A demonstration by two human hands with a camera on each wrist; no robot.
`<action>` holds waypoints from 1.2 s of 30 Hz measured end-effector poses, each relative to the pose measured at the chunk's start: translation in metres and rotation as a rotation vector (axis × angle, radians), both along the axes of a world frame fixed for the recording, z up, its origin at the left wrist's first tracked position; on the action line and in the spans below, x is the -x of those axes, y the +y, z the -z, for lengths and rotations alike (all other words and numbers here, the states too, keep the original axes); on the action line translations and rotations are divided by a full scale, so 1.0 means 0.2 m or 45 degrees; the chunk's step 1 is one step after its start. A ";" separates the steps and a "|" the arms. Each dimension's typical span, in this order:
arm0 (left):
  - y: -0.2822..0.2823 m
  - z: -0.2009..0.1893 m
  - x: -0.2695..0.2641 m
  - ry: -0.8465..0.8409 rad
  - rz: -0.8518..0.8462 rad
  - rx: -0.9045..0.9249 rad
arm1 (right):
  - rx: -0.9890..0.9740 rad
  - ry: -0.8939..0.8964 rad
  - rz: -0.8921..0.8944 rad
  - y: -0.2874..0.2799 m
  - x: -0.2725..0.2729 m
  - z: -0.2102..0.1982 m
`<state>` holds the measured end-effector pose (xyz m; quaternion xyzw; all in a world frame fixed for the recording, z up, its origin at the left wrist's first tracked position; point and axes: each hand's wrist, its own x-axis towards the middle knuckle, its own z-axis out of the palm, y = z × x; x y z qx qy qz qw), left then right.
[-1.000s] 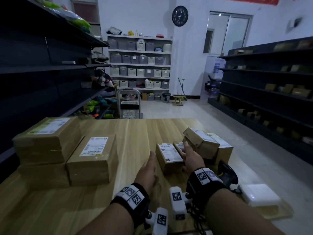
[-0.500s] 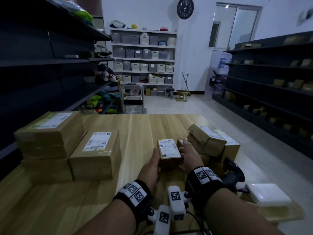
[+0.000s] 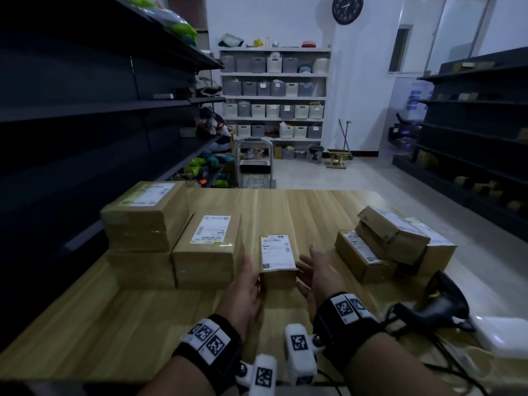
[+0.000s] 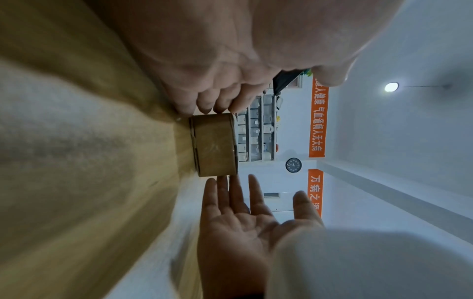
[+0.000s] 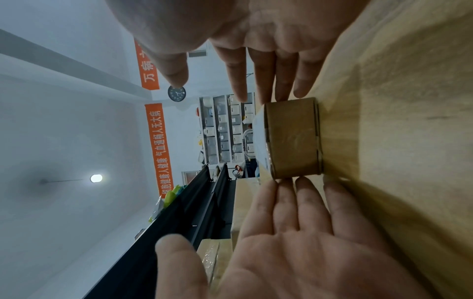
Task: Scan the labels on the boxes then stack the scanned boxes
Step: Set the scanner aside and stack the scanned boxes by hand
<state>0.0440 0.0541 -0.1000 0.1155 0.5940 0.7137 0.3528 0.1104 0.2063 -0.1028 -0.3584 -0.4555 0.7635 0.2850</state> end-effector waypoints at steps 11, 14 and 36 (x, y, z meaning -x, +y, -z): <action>-0.33 0.13 0.20 -0.104 -0.276 -0.036 | -0.301 -0.202 -0.123 0.06 0.03 0.18; -0.41 0.13 0.28 -0.169 -0.344 -0.077 | -0.411 -0.234 -0.217 0.04 0.04 0.16; -0.44 0.19 0.32 -0.238 -0.389 -0.336 | -0.623 -0.253 -0.298 -0.05 0.21 0.15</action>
